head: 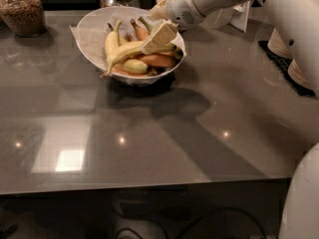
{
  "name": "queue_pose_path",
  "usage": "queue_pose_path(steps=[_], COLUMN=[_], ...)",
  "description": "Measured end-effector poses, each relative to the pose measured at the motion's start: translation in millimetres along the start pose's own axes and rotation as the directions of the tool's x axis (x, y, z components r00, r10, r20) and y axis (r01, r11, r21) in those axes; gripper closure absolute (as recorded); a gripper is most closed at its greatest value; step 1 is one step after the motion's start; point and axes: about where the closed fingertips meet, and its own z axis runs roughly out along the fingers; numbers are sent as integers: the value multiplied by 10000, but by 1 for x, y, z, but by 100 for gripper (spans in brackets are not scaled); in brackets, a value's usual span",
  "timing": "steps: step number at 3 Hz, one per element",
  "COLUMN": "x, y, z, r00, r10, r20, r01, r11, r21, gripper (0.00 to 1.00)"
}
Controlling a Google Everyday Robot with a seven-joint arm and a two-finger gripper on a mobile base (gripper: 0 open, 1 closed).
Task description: Pick banana from white bowl
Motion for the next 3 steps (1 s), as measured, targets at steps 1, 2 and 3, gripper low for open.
queue_pose_path(steps=[1, 2, 3], x=[1, 5, 11], y=[-2, -3, -1], z=[8, 16, 23], r00=[10000, 9999, 9997], r10=[82, 157, 219], r20=[36, 16, -108], r01=[-81, -157, -223], r11=[9999, 9996, 9988], r21=[-114, -240, -426], gripper=[31, 32, 35])
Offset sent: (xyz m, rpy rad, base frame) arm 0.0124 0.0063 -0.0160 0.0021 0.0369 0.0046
